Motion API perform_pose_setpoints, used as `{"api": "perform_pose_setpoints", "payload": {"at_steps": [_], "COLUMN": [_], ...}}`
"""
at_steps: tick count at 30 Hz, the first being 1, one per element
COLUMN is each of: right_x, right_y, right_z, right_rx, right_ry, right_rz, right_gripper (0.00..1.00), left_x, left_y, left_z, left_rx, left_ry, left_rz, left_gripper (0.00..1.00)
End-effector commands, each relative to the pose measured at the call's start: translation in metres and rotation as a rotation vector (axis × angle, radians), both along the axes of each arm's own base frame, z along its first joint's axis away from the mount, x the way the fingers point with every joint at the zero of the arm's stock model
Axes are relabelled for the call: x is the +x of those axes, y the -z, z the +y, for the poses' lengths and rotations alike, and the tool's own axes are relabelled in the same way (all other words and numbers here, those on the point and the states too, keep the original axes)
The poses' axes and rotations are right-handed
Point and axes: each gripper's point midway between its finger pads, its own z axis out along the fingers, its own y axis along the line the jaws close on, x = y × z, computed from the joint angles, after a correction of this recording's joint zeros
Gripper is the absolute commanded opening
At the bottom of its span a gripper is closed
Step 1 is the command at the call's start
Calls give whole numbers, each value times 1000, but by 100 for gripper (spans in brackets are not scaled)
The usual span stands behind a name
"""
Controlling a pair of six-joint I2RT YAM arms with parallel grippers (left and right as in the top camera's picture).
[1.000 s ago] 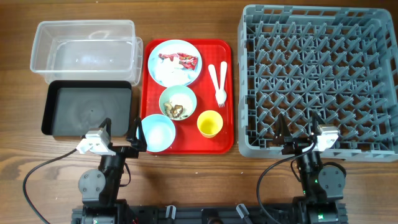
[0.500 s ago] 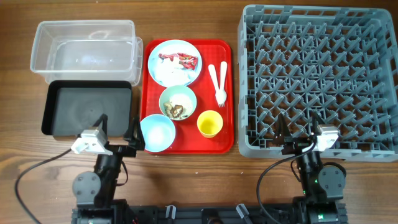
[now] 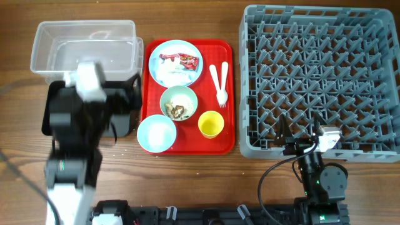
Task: Sort waste into correct bins and load items into the dishwasher rack
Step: 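Reach the left gripper to the plate and grasp the white tissue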
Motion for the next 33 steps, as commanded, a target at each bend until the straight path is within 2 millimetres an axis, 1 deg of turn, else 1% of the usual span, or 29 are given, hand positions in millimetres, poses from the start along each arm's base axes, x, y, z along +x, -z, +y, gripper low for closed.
{"api": "perform_pose_setpoints", "payload": {"at_steps": [1, 3, 6, 9, 11, 13, 17, 19, 23, 24, 26, 27, 31, 33], "right_x": [0, 0, 0, 0, 0, 0, 0, 0, 0, 0, 0, 0, 0, 0], "right_y": [-1, -1, -1, -1, -1, -1, -1, -1, -1, -1, -1, -1, -1, -1], "right_z": [2, 2, 2, 2, 2, 2, 2, 2, 2, 2, 2, 2, 2, 2], "right_rx": [9, 9, 9, 9, 9, 9, 9, 9, 9, 9, 9, 9, 9, 9], "right_ry": [-10, -10, -10, -10, -10, -10, -10, -10, -10, -10, -10, -10, -10, -10], "right_rz": [-5, -5, -5, -5, -5, -5, -5, -5, -5, -5, -5, -5, -5, -5], "right_gripper": [100, 100, 100, 100, 100, 100, 100, 100, 100, 100, 100, 100, 100, 100], "left_x": [38, 55, 76, 94, 105, 119, 128, 135, 144, 145, 147, 147, 144, 143], "left_y": [-10, -2, 13, 36, 51, 65, 93, 105, 132, 140, 165, 171, 202, 216], "left_z": [-24, -32, -48, -64, -74, -82, -101, -106, -106, -103, -98, -98, -103, -105], "left_rx": [85, 114, 140, 161, 165, 165, 143, 144, 164, 170, 193, 198, 216, 233], "left_ry": [92, 95, 128, 163, 186, 199, 252, 258, 244, 227, 191, 190, 201, 201], "left_rz": [118, 221, 368, 510, 558, 560, 600, 602, 638, 656, 707, 720, 781, 805], "left_gripper": [100, 100, 100, 100, 100, 100, 100, 100, 100, 100, 100, 99, 91, 85]}}
